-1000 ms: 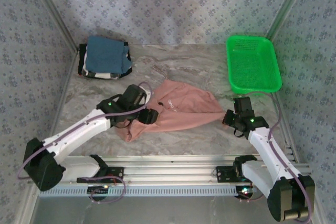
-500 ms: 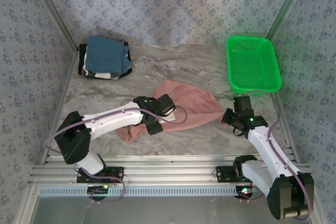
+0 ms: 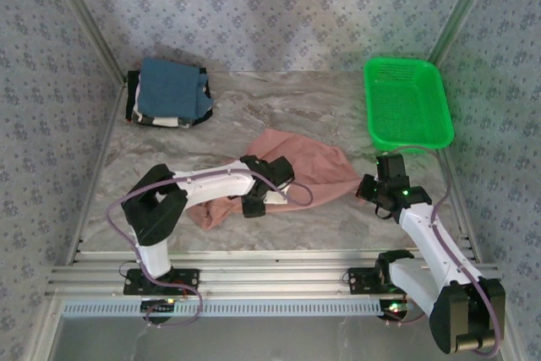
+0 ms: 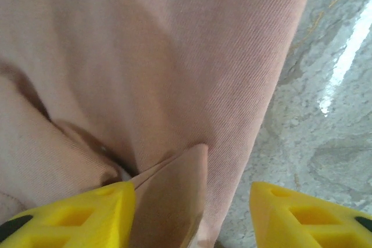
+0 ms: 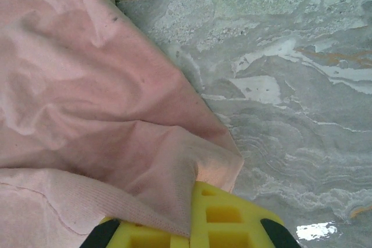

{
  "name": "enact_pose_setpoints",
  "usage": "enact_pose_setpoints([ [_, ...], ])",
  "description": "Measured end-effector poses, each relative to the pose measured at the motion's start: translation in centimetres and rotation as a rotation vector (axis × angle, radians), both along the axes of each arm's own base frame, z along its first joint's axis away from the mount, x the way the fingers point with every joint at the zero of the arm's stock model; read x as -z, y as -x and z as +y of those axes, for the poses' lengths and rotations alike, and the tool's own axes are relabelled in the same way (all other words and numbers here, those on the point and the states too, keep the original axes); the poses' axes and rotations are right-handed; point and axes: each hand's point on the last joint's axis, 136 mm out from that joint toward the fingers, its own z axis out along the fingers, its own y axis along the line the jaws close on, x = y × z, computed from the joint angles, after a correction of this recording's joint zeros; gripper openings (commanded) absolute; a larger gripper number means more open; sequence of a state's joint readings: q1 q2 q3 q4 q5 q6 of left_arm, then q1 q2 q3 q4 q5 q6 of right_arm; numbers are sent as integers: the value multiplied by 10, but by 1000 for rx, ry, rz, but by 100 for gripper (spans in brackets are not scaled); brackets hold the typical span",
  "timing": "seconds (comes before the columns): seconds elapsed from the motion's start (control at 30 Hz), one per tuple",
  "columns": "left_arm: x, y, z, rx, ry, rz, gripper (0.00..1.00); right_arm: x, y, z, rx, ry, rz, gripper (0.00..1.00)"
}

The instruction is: Fold and stack the t-shirts

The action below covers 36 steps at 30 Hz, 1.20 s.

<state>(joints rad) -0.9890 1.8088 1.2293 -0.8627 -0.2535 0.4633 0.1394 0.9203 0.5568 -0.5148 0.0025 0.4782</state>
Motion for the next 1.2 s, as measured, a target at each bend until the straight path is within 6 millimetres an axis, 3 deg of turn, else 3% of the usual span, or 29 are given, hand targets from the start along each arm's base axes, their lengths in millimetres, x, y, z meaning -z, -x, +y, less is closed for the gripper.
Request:
enact_pose_setpoints([
  [0.07, 0, 0, 0, 5, -1, -1, 44, 1, 0, 0, 0, -2, 1, 3],
  [0.2, 0, -1, -2, 9, 3, -9, 14, 1, -1, 0, 0, -6, -3, 3],
  [0.27, 0, -3, -2, 15, 1, -16, 7, 0, -1, 0, 0, -7, -6, 3],
  [0.5, -8, -8, -2, -27, 44, -20, 1, 0, -1, 0, -4, -4, -6, 5],
  [0.57, -23, -16, 1, -86, 104, -38, 1, 0, -1, 0, -12, -2, -6, 6],
  [0.67, -66, -36, 11, -218, 247, -110, 0, -1, -3, 2, -28, 2, -1, 7],
  [0.8, -146, -58, 37, -418, 520, -241, 0, -10, -6, 4, -54, 4, -5, 8],
  [0.93, -212, -63, 77, -601, 775, -354, 0, -14, -6, 7, -78, 4, 1, 8],
  [1.03, -237, -64, 112, -740, 901, -412, 0, -11, -8, 9, -95, 12, 39, 8],
  [1.2, -245, -82, 153, -932, 998, -447, 0, 2, -24, 31, -217, 37, 180, 8],
])
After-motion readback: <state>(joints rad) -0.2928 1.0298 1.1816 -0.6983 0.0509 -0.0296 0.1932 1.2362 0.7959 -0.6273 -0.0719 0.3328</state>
